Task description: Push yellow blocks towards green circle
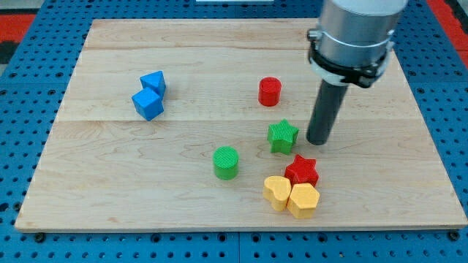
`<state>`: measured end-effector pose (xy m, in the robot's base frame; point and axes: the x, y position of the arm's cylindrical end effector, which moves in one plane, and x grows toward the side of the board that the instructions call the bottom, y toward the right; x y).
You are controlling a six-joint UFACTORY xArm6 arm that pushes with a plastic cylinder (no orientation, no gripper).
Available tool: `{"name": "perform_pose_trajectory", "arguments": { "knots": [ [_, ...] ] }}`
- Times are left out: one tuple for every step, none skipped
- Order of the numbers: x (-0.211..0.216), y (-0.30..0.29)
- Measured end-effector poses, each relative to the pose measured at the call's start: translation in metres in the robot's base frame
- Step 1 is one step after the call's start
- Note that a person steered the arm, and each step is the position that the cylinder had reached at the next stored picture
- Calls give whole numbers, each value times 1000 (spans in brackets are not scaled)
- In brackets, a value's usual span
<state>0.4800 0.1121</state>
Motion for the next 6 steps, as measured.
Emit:
{"name": "perform_pose_trajectory", "arguments": {
  "knots": [
    [-21, -10],
    [-14, -64],
    [-13, -76],
    [5, 4],
    [59, 63],
    [117, 56]
  ]
}}
